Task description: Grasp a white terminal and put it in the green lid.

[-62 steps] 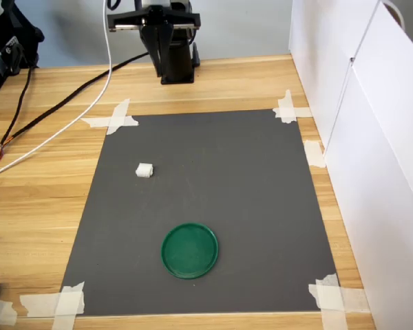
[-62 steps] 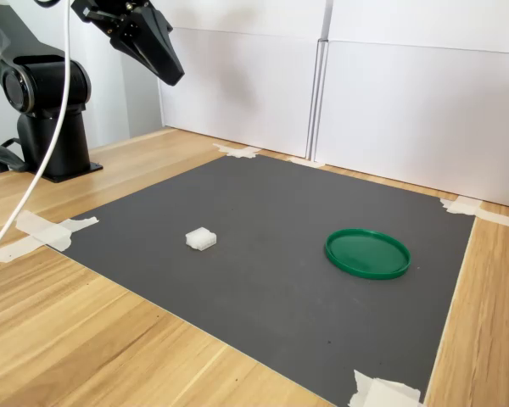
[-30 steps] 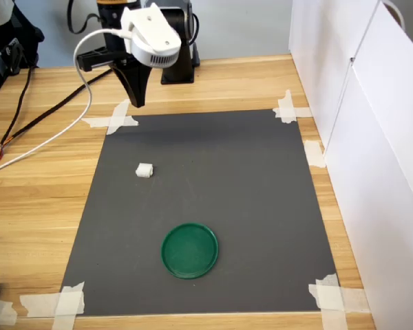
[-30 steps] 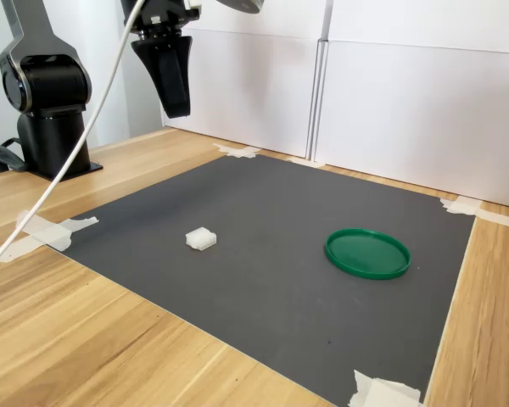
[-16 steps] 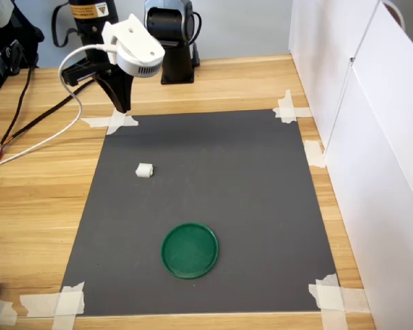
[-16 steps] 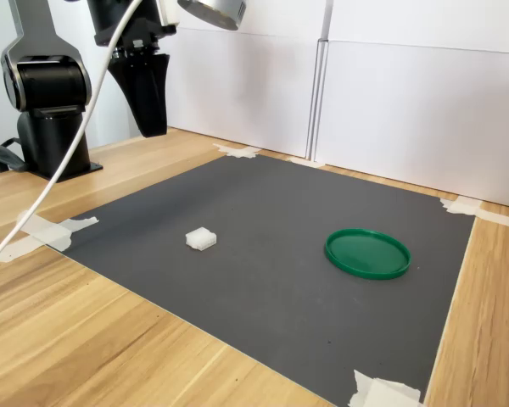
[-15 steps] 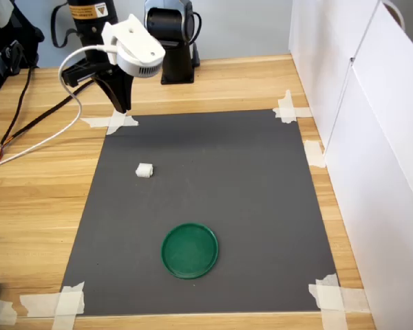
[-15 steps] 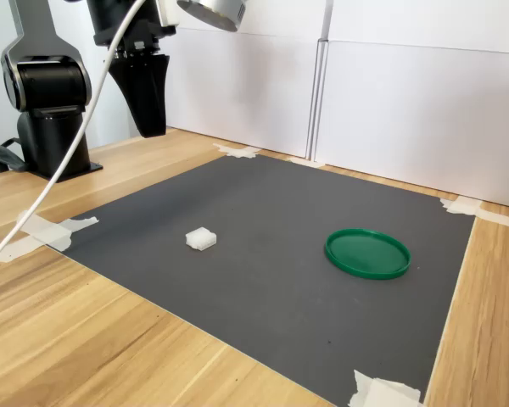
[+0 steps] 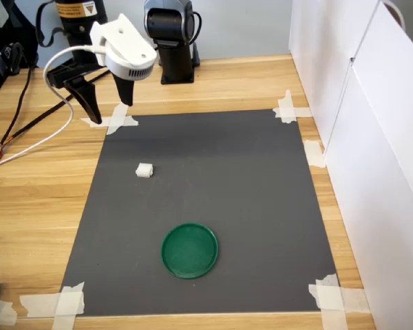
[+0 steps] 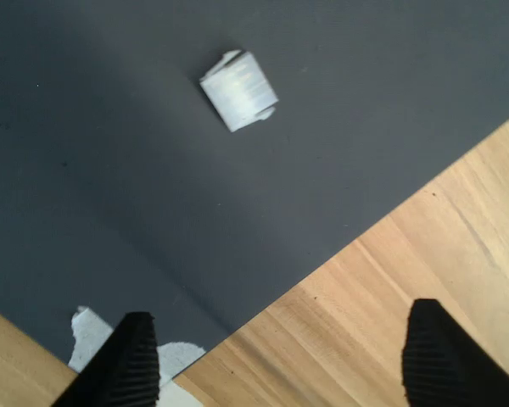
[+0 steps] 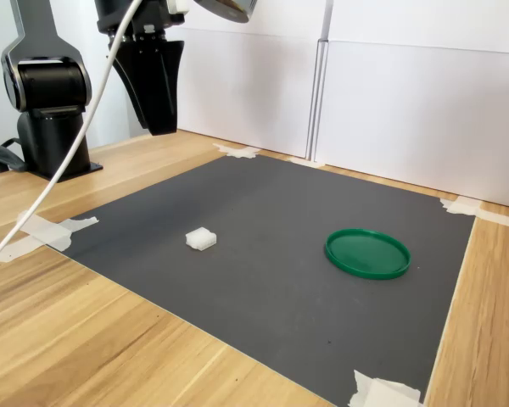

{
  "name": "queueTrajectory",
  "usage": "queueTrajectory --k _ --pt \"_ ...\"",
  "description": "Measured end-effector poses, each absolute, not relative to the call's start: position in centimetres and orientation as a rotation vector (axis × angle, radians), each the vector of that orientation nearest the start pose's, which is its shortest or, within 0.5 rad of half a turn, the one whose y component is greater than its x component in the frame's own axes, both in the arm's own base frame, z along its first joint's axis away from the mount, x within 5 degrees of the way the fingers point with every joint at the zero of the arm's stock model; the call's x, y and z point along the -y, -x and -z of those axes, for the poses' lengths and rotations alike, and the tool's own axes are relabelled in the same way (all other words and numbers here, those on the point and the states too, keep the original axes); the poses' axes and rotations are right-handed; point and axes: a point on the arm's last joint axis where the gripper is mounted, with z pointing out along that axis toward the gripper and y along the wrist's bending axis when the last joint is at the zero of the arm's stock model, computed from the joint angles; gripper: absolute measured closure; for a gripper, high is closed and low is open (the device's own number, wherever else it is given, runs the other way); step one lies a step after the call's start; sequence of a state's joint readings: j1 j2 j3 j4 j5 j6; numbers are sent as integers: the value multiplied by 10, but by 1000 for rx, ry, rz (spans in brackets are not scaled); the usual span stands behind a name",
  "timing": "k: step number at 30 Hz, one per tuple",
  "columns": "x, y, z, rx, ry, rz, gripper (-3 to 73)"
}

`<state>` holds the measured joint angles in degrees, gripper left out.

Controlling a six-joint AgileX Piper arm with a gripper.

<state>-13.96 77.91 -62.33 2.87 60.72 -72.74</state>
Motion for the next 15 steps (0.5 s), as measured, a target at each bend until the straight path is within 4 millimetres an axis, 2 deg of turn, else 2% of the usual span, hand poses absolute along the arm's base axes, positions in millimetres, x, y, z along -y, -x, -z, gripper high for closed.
queueTrajectory --k 4,11,15 --pt "55 -250 -296 -2489 1413 223 -14" --pt "46 -253 -298 -2464 1297 101 -14" --pt "44 -262 -292 -2506 1234 148 -14"
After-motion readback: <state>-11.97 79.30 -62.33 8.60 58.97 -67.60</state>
